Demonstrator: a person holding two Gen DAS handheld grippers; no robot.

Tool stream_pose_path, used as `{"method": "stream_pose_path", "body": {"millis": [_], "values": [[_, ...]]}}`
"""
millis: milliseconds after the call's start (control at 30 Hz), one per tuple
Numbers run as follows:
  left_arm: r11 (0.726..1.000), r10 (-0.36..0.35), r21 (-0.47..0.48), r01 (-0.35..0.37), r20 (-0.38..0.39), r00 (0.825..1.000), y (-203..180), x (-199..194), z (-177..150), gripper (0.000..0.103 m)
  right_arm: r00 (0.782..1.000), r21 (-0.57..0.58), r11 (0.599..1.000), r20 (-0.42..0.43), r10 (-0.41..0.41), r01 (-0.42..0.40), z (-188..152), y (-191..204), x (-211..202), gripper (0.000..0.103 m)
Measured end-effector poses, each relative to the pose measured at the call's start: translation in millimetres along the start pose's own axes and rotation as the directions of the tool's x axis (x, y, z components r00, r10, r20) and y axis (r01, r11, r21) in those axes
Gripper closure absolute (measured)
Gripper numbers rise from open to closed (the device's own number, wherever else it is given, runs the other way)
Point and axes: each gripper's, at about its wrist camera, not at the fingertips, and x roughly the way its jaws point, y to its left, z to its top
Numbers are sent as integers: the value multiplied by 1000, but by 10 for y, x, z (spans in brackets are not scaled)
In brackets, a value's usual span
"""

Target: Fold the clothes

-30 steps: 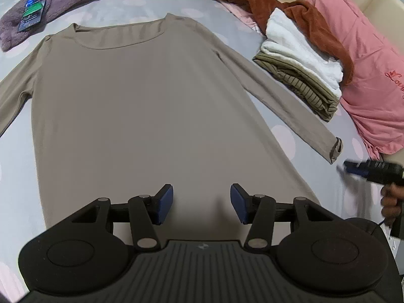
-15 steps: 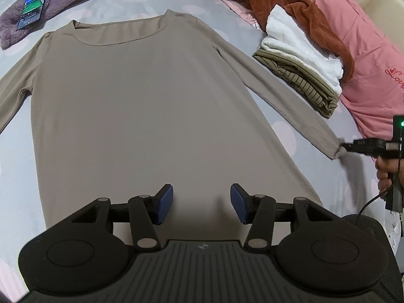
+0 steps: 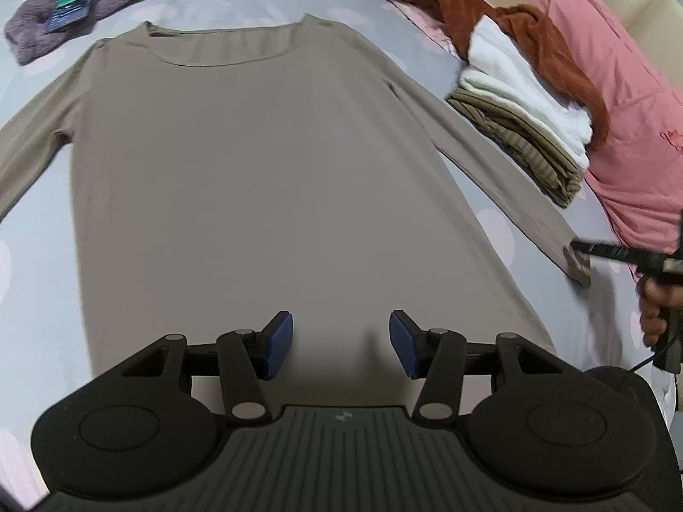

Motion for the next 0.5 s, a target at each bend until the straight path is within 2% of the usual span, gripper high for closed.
{"method": "stream_pose_path", "body": {"millis": [33,100,133,167,233,300,367,500], "values": [[1000,3,-5,-3,3,1000,35,-19,3,55,999,-38,999,-30,-26,25,-7,29,84,76],[1000,12,-15,-12,10,1000,113,-52,8,55,988,-75,986,-5,-152,152,-12,-34,100,76],[1000,15,-21,-15,9,1000,150,-54,7,55,982,-55,981,5,-189,189,22,-102,71,74],[999,18,-26,-18,7,1000,188,-50,5,55,985,-32,984,23,-172,173,70,-166,41,73],[999,22,-37,-22,1,1000,240,-28,3,55,996,-9,999,85,-38,39,215,-255,-41,67],[999,22,-48,-22,1,1000,274,-11,3,55,994,-68,997,101,42,-35,394,-170,-16,66],[998,32,-58,-32,4,999,338,-13,17,55,988,-184,979,110,110,-88,595,144,75,66],[995,57,-79,-56,13,998,479,-26,50,55,968,-370,914,113,222,-167,943,848,279,66]]}}
